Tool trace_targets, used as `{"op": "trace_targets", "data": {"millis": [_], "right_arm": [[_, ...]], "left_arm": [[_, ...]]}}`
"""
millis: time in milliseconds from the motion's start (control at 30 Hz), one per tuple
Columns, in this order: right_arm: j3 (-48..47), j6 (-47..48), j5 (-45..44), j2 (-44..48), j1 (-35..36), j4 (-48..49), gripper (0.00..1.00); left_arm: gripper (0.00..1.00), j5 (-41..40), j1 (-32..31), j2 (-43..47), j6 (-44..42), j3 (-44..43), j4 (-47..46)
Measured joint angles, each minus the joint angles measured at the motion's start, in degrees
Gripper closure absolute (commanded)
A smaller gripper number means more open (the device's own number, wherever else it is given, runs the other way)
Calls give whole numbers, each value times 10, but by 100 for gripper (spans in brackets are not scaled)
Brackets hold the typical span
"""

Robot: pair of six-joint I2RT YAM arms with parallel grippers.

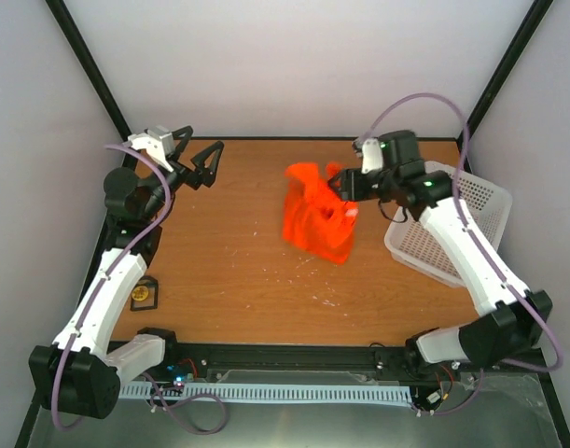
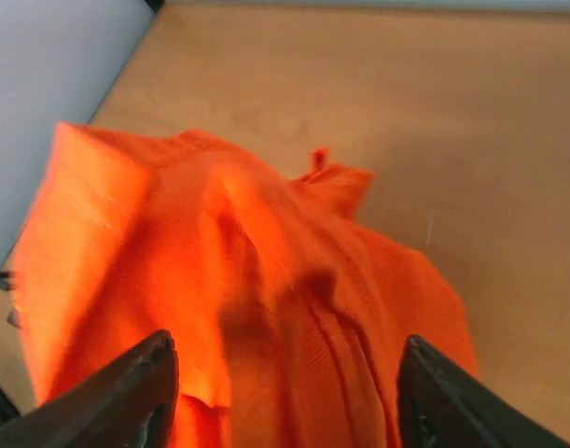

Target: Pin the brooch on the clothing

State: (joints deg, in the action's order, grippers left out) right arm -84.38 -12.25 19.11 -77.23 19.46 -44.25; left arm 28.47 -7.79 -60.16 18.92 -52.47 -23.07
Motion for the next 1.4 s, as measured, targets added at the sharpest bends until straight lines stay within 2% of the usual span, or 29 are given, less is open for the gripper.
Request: {"op": "trace_targets", "data": {"millis": [100,167,267,367,567,667,833,967,1067,1167,1267,1300,1333,1400], "right_arm": [[45,-7,2,-30,24,1,6],[84,-4,-17,-35,23,2,2],[146,4,-42,-12,19,8,2],[204,14,-50,19,18,19,8],[276,22,2,13,18,50,10],[283,19,33,0,18,49,12],[273,-1,72,-7,15,24,11],[248,-12,70,23,3,-16,8],[231,-10,51,81,-4,-34,6],[216,-4,32,130,-10,-48,6],[200,1,22,139,-14,-63,6],[197,2,20,134,-14,-66,6],[196,2,17,127,-14,-68,6],[195,2,8,110,-14,-73,6]], "left_arm": [[0,-6,-1,2,19,-5,24],[0,-10,-1,-3,40,-13,52],[0,-3,0,-15,69,-16,89],[0,13,-2,-31,96,-16,133],[0,41,-21,-83,156,-7,245],[0,37,-81,-123,199,-4,310],[2,24,-236,-185,271,-28,412],[5,7,-320,-187,278,-33,415],[9,-17,-344,-202,267,-23,409],[7,-62,-348,-258,252,-30,413],[6,-104,-348,-291,240,-25,424],[9,-110,-348,-291,233,-22,425],[20,-114,-348,-291,225,-21,425],[35,-113,-349,-300,204,-24,422]]}}
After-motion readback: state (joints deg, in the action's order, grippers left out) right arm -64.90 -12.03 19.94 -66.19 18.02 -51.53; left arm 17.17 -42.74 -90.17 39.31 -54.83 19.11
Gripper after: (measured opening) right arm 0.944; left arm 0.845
